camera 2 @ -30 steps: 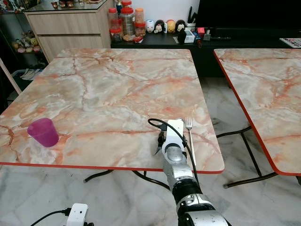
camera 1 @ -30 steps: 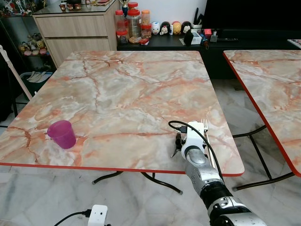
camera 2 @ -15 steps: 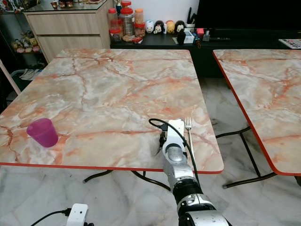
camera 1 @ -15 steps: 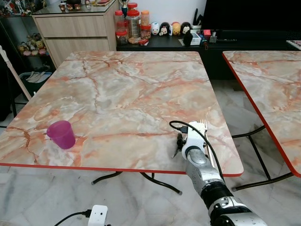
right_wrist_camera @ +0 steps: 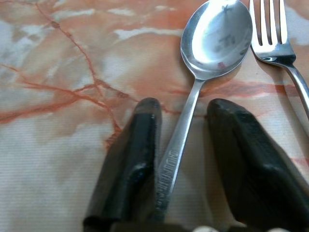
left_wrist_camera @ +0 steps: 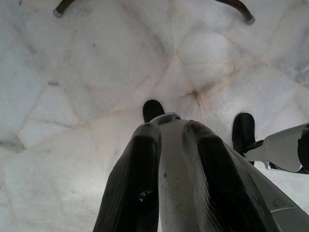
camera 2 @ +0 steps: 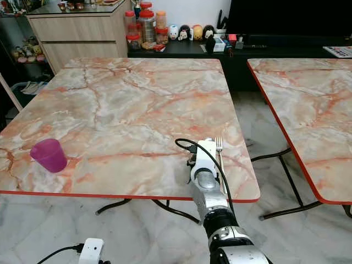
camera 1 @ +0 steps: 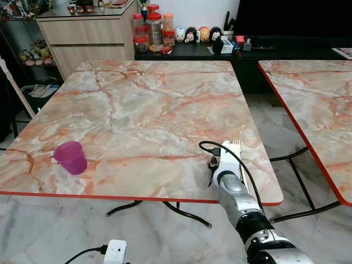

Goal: Setting the table

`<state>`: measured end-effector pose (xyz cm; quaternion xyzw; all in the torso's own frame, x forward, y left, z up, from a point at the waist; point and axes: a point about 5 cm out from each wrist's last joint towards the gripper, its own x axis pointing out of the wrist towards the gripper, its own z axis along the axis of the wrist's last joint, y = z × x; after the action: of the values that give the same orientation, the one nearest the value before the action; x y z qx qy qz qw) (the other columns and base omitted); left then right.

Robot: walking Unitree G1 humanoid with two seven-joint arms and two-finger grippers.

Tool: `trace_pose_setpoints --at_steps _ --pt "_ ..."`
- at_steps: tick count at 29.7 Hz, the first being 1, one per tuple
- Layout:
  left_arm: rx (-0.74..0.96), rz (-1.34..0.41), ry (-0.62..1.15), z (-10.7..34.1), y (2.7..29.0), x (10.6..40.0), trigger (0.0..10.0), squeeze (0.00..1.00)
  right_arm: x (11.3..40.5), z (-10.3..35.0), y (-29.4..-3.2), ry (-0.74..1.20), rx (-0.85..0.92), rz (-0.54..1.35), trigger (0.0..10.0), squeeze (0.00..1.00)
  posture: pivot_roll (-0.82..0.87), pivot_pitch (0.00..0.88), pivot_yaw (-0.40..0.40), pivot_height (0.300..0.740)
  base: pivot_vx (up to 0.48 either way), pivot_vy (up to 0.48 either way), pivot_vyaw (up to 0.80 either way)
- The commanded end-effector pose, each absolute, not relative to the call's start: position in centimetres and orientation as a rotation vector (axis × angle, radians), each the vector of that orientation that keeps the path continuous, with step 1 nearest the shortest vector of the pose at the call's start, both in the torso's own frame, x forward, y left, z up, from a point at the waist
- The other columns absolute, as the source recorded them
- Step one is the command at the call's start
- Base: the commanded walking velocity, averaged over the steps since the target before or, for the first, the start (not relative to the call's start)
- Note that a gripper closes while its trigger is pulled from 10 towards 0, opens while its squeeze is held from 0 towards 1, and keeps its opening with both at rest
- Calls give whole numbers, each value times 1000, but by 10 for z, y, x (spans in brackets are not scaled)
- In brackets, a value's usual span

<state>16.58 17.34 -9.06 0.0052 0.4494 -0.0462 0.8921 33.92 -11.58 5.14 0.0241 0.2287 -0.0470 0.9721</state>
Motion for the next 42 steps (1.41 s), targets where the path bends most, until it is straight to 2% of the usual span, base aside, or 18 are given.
trace_pose_setpoints --at_steps 1,26,27,42 --pt "11 -103 948 -92 174 163 10000 0 339 50 -110 484 63 -66 0 0 30 2 14 740 0 0 0" --pt "28 -93 945 -91 175 165 10000 0 342 55 -102 444 30 16 0 0 36 3 12 740 0 0 0" --pt "44 -78 941 -91 177 165 10000 0 344 61 -99 398 33 23 10000 0 35 4 12 740 0 0 0" --pt "136 37 895 -85 191 174 10000 0 352 101 -93 43 -53 88 10000 0 32 9 13 740 0 0 0"
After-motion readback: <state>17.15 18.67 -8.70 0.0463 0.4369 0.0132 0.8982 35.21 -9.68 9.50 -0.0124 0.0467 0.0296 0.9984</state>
